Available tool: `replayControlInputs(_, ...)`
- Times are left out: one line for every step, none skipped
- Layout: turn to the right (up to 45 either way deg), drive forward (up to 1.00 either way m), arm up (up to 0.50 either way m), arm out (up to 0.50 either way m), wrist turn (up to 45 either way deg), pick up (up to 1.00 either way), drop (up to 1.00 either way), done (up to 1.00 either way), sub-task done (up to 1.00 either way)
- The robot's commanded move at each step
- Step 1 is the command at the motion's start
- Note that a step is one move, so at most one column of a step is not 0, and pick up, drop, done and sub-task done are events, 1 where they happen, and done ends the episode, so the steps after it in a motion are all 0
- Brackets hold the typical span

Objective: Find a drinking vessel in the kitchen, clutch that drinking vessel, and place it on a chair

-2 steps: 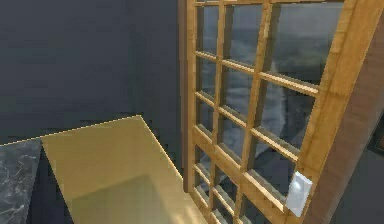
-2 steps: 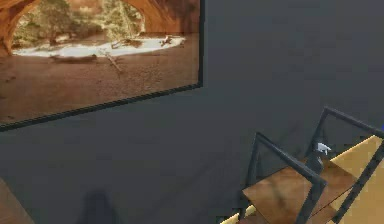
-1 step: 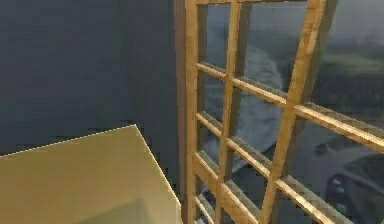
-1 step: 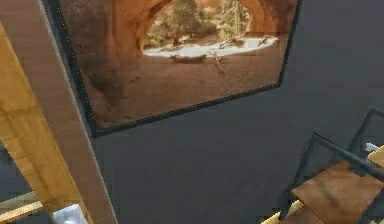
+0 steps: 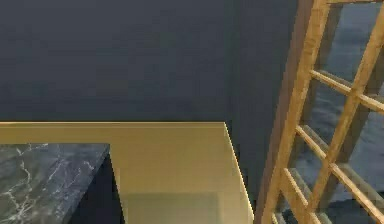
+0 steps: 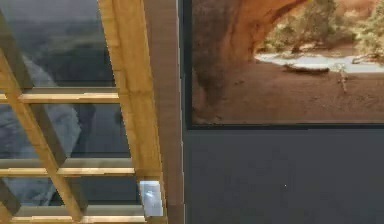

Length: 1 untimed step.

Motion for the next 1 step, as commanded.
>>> replayControlInputs(0.0, 0.90, 0.00, 0.00, 0.0, 0.00, 0.00, 0.00, 0.00)
